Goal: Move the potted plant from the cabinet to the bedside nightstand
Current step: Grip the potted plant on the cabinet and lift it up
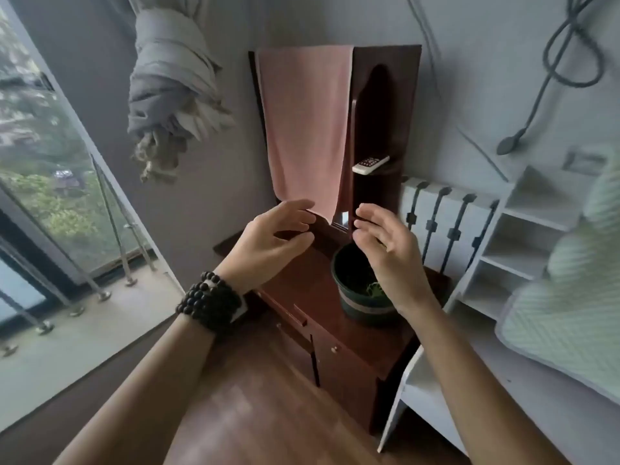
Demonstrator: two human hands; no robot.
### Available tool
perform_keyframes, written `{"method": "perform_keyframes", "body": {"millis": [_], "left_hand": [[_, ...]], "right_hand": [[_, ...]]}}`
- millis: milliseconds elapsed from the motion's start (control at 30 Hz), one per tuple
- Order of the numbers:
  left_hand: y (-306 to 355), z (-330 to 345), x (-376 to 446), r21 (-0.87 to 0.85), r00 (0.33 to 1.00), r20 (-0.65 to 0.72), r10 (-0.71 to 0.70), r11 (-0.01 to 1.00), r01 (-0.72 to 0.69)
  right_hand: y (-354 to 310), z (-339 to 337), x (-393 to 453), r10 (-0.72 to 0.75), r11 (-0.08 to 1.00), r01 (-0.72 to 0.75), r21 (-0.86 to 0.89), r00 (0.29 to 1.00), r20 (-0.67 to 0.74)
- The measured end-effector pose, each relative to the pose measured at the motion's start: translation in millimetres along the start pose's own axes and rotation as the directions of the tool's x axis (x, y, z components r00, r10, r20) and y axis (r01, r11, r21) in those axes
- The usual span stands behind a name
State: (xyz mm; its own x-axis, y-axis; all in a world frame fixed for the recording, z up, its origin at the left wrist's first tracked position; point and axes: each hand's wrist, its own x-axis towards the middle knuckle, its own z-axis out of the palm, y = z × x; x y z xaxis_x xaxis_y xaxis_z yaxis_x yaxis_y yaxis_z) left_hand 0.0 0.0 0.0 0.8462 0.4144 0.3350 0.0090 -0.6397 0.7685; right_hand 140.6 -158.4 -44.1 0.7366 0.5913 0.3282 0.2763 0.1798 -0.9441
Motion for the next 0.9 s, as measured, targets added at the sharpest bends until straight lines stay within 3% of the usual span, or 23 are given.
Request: {"method": "perform_keyframes", "body": {"millis": [300,600,900], "left_hand": [[-54,18,108,-0.087,0.973,0.208,0.1,0.993,-0.084],[-113,26,174,-0.285,0.875,0.4,0.274,0.944,-0.165],[-208,27,181,-0.439,0.779,0.561,0.28,0.899,-0.008]], "right_hand": [[28,2,54,0.056,0.989,-0.083,-0.121,0.976,-0.212],[56,39,61,0.089,0.965,-0.195,-0.177,0.874,-0.477],[108,122,53,0.164,0.945,-0.306,-0.118,0.753,-0.637]]}}
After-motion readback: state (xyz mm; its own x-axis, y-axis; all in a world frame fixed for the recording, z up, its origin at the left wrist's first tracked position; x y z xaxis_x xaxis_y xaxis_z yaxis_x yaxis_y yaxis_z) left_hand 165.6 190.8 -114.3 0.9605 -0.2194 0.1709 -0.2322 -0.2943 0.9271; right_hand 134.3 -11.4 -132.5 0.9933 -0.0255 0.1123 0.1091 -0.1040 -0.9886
